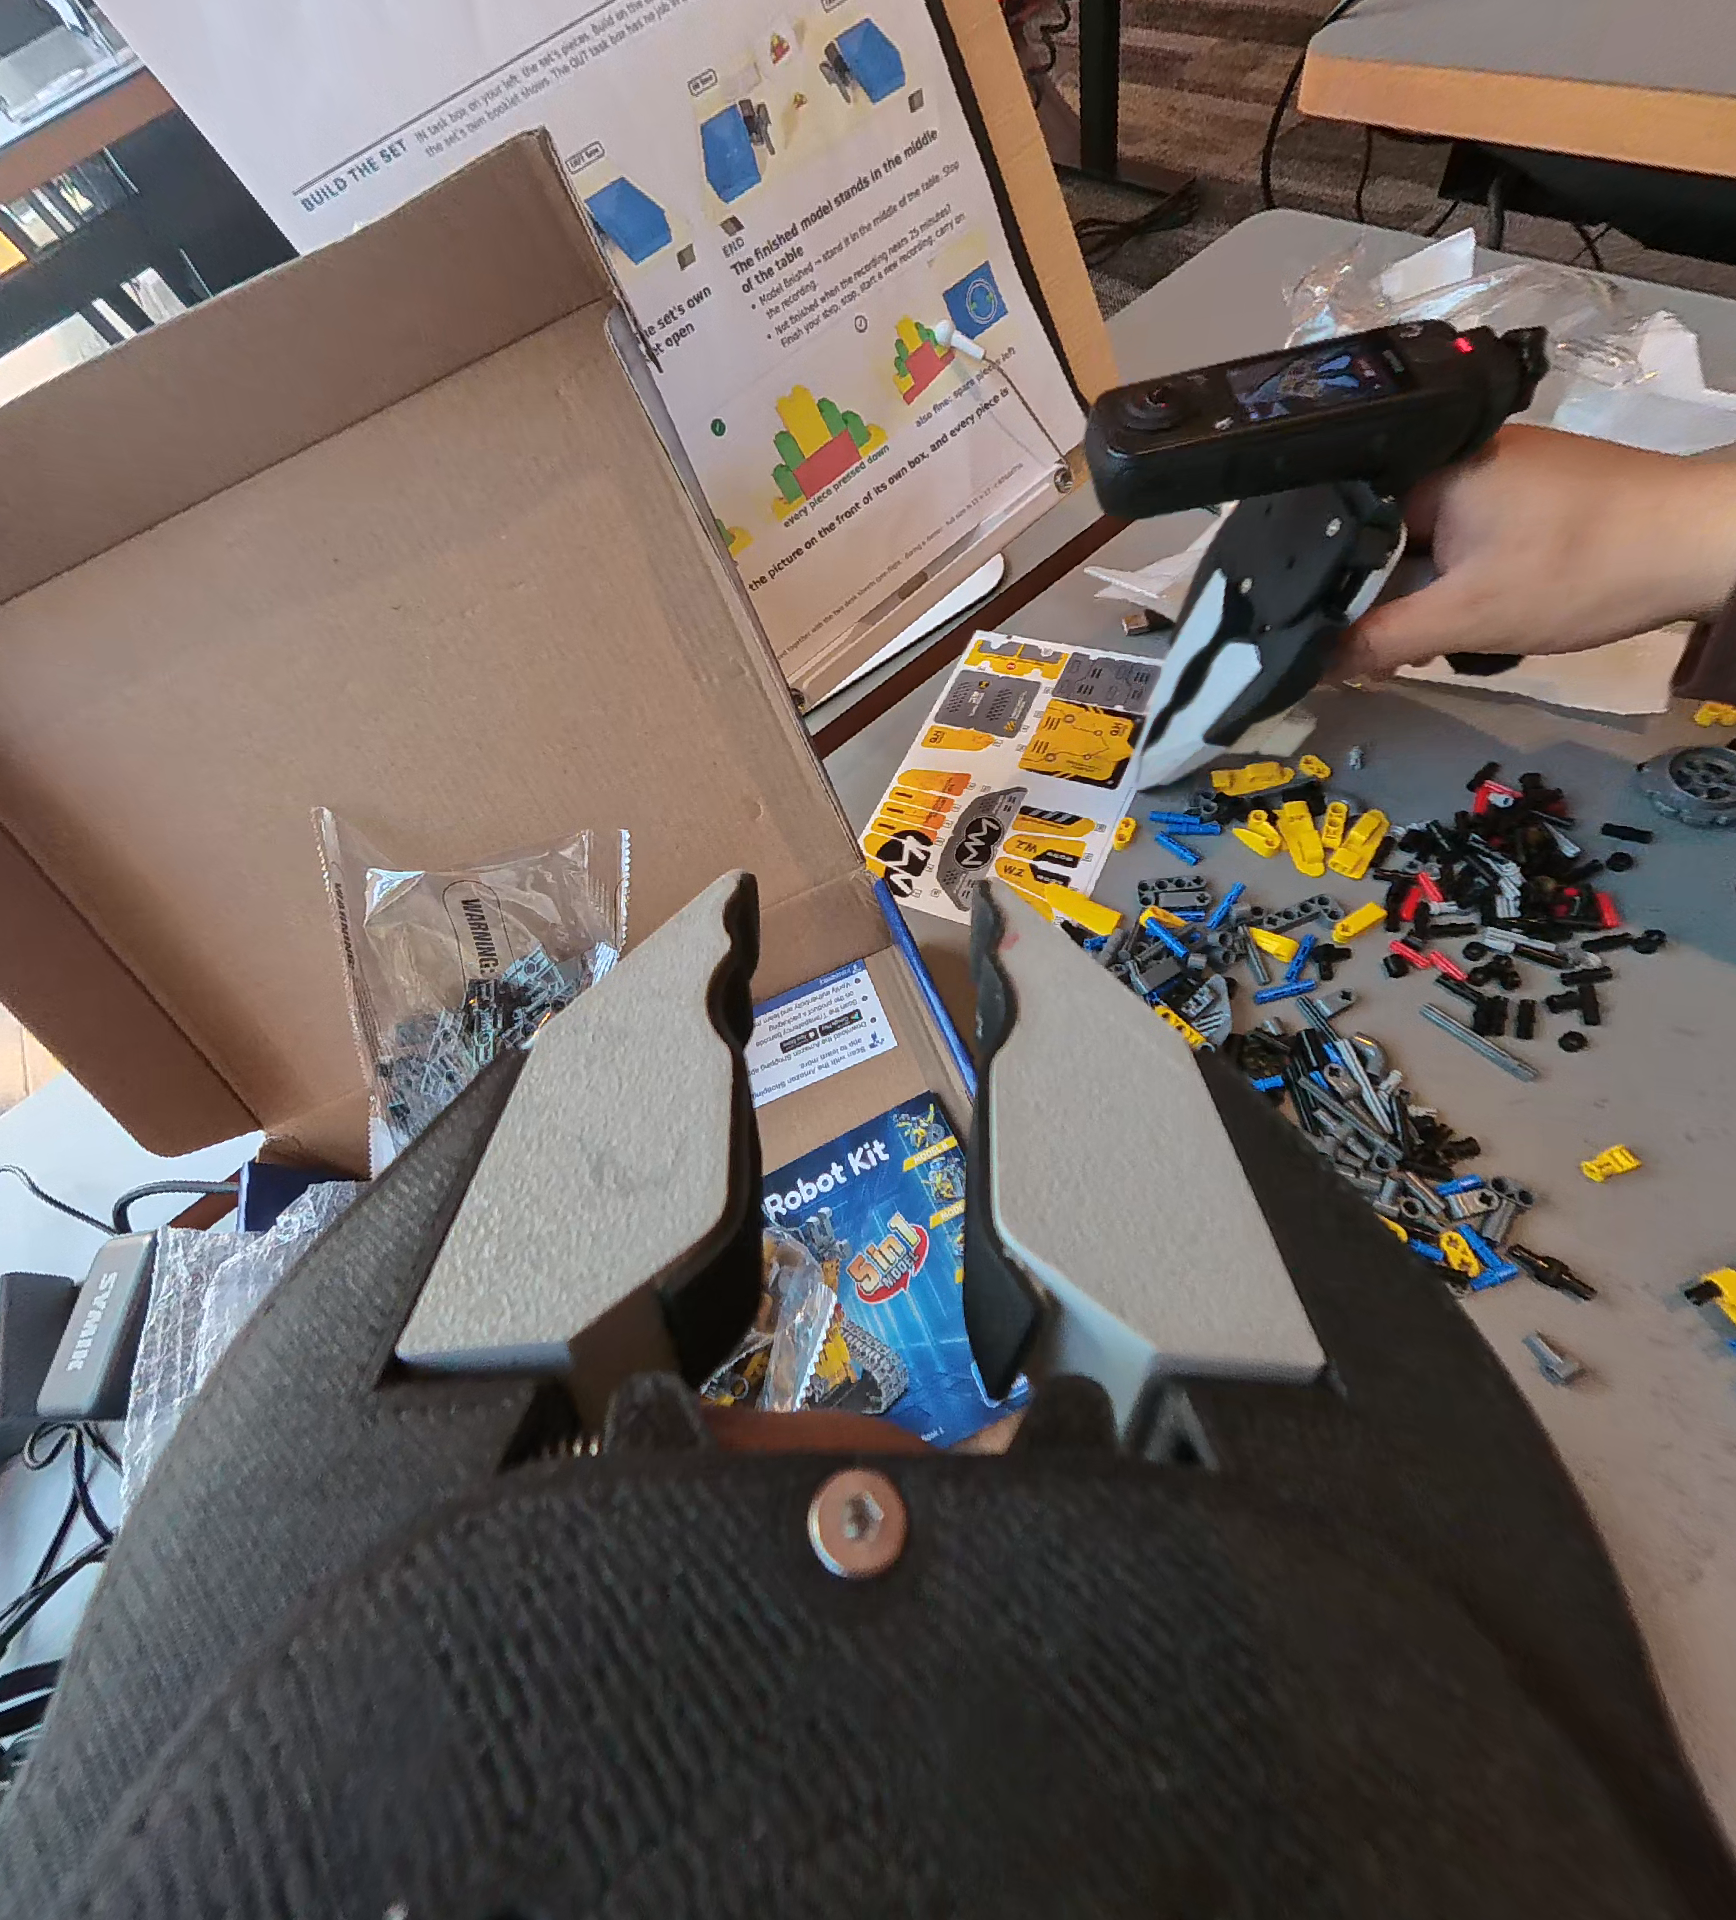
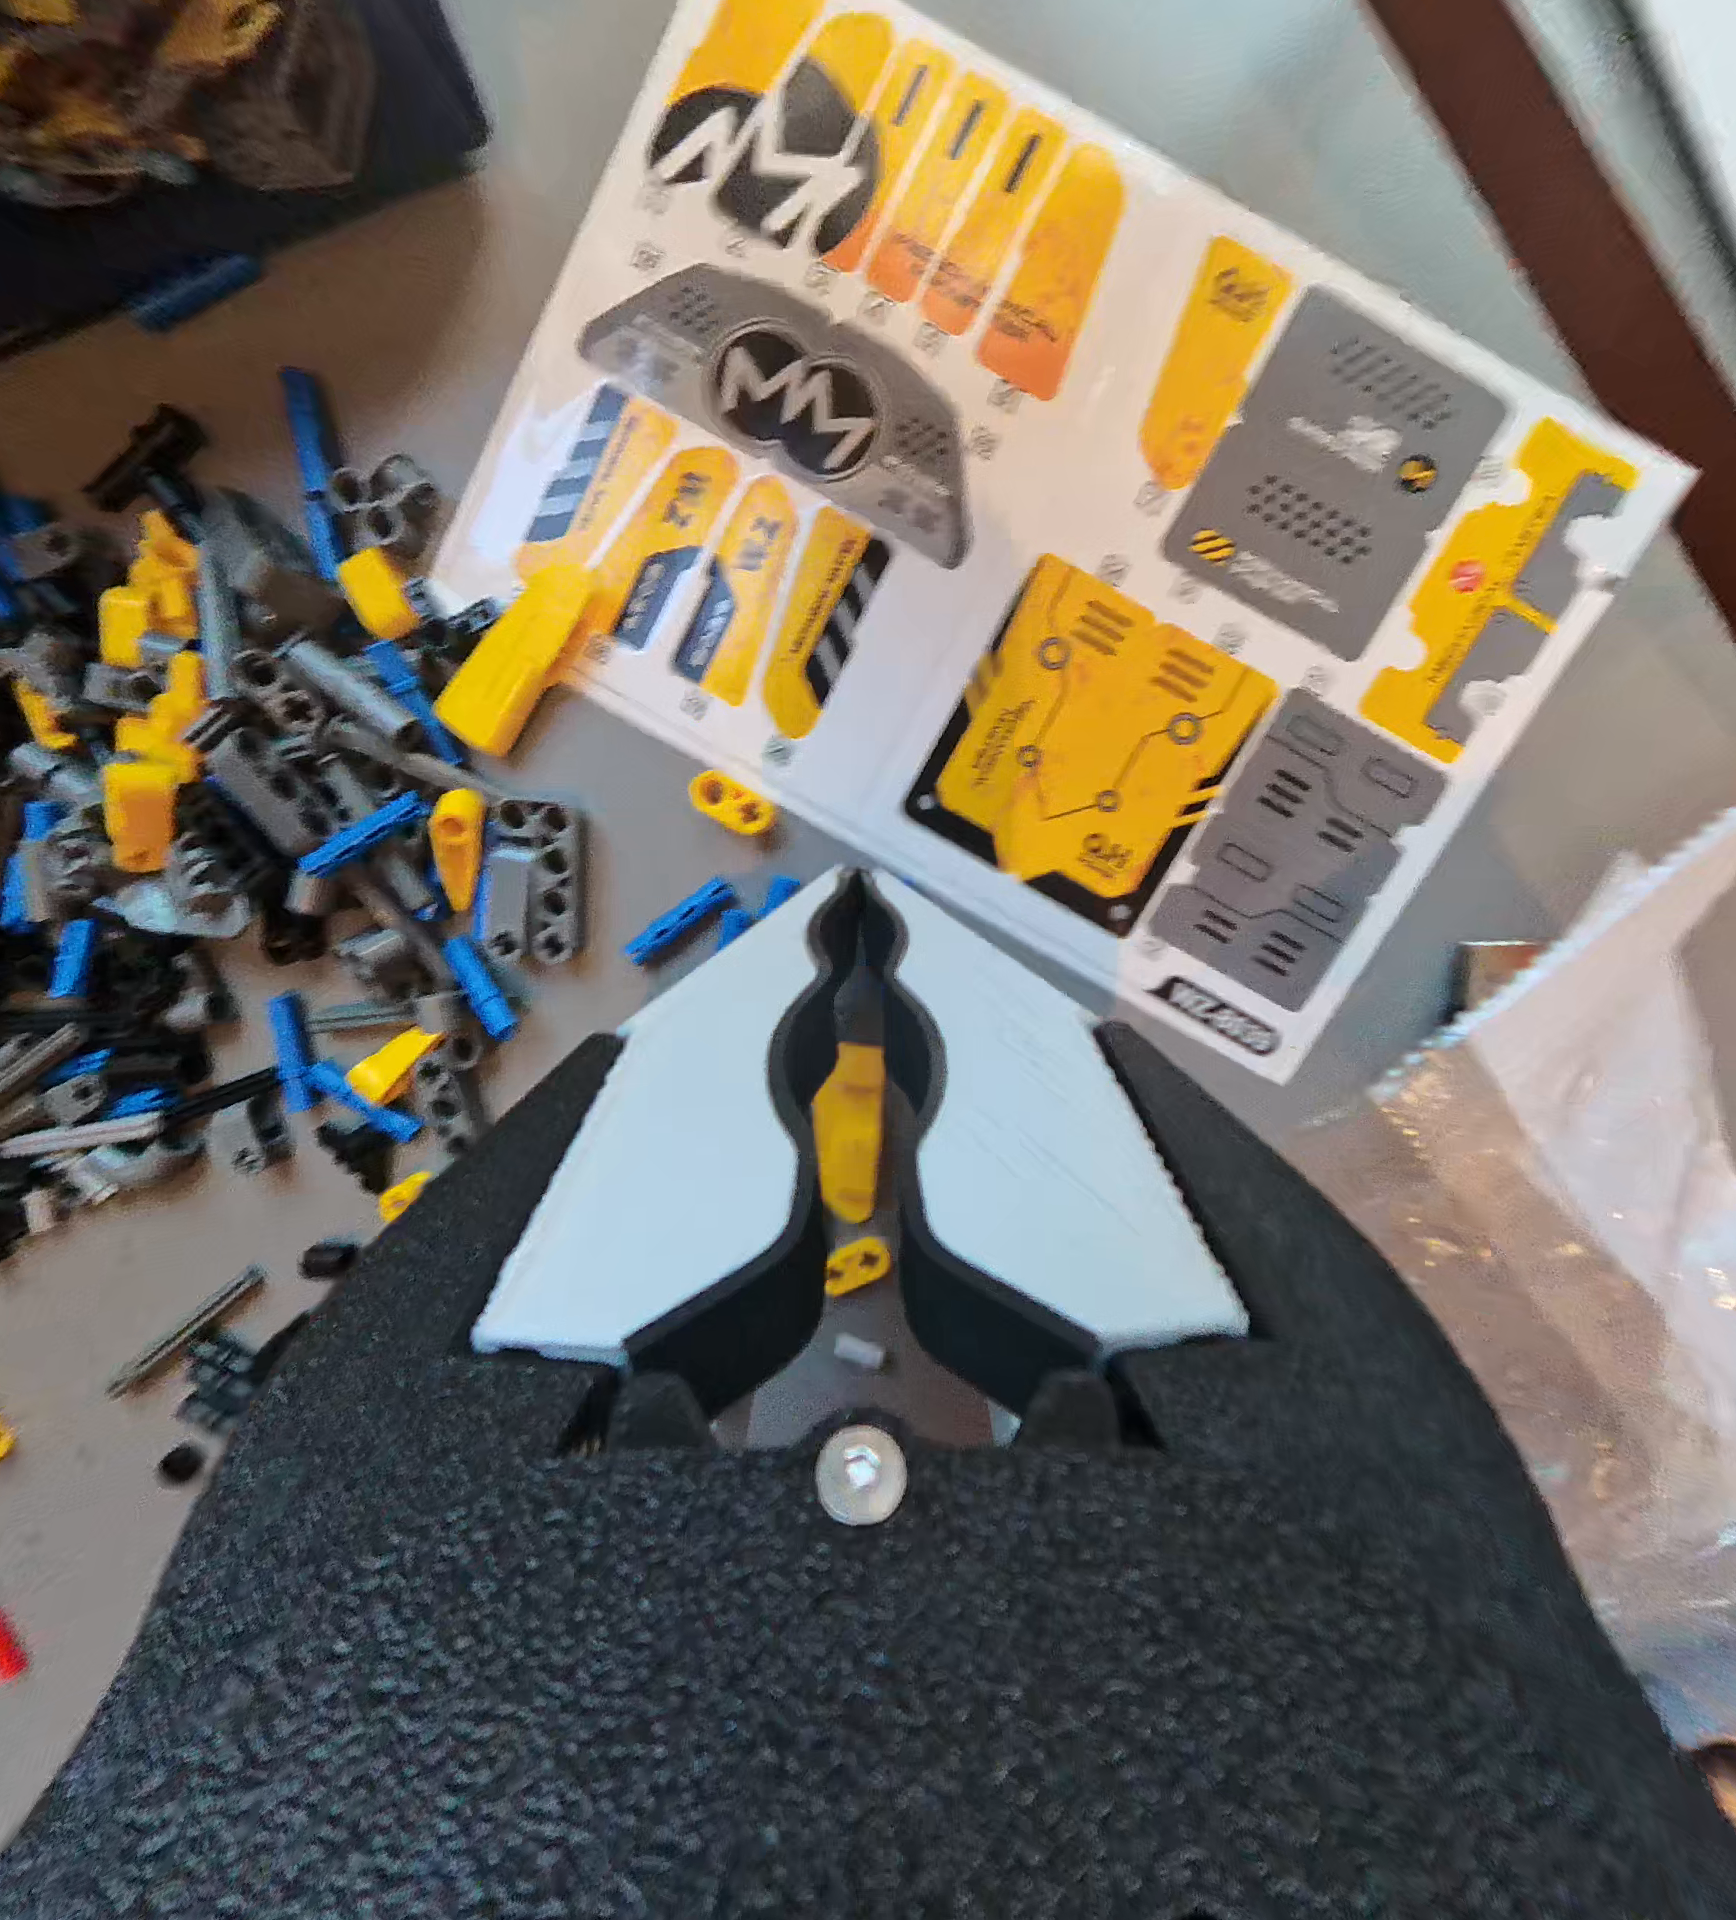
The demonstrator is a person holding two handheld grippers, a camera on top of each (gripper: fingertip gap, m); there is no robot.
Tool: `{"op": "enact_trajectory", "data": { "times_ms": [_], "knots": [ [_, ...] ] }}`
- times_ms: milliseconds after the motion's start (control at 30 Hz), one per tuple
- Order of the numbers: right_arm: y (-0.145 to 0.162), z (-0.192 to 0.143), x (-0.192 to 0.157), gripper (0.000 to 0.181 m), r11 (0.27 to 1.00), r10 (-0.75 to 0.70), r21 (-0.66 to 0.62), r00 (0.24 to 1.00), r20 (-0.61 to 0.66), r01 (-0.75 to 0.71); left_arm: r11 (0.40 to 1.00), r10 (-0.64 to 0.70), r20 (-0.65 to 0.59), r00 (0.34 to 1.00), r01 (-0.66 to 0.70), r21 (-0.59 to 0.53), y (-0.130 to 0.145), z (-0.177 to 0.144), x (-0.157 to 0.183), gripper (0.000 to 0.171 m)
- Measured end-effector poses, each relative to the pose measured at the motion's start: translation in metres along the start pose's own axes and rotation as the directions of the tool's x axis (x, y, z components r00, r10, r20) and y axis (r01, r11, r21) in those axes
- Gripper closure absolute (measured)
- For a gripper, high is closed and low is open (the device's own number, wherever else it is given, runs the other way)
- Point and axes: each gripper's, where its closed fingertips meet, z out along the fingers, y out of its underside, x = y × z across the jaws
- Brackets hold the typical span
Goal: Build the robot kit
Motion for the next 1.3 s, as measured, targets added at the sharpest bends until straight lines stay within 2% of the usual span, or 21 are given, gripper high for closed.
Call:
{"op": "enact_trajectory", "data": {
  "times_ms": [67,233,433,600,733,833,1067,1233,1300],
  "knots": [
    [0.002,-0.002,-0.015,0.181,1.000,-0.027,-0.003,0.998,0.052,0.027,1.000,0.005,-0.001,1.000,-0.005,-0.005,0.001,0.001,0.001,0.134],
    [-0.024,-0.015,-0.016,0.181,0.992,-0.052,0.116,0.998,0.020,0.049,1.000,0.012,0.002,1.000,-0.012,-0.007,0.000,0.002,0.003,0.134],
    [-0.032,0.015,0.004,0.181,0.997,-0.051,0.053,0.995,-0.086,0.055,1.000,0.023,0.008,1.000,-0.023,-0.017,0.002,0.003,0.004,0.134],
    [-0.038,0.020,0.024,0.181,0.994,0.057,0.105,0.984,-0.166,-0.040,1.000,0.010,0.010,1.000,-0.010,-0.011,0.001,0.002,0.001,0.135],
    [-0.039,0.021,0.028,0.181,0.979,0.166,0.146,0.972,-0.164,-0.142,1.000,0.013,0.008,1.000,-0.013,-0.015,0.002,0.003,0.001,0.135],
    [-0.037,0.015,0.037,0.181,0.982,0.158,0.145,0.953,-0.257,-0.124,1.000,0.017,0.007,1.000,-0.017,-0.014,0.002,0.003,0.002,0.135],
    [-0.030,-0.006,0.021,0.181,0.963,0.238,0.178,0.952,-0.194,-0.204,1.000,0.013,0.008,1.000,-0.013,-0.006,0.000,0.001,0.001,0.135],
    [-0.014,0.001,-0.005,0.181,0.952,0.285,0.125,0.957,-0.046,-0.278,1.000,0.020,0.005,1.000,-0.020,-0.011,0.001,0.001,0.003,0.135],
    [-0.019,-0.010,-0.004,0.181,0.933,0.321,0.181,0.947,-0.031,-0.310,1.000,0.021,0.006,1.000,-0.021,-0.010,0.001,0.001,0.003,0.135]
  ]
}}
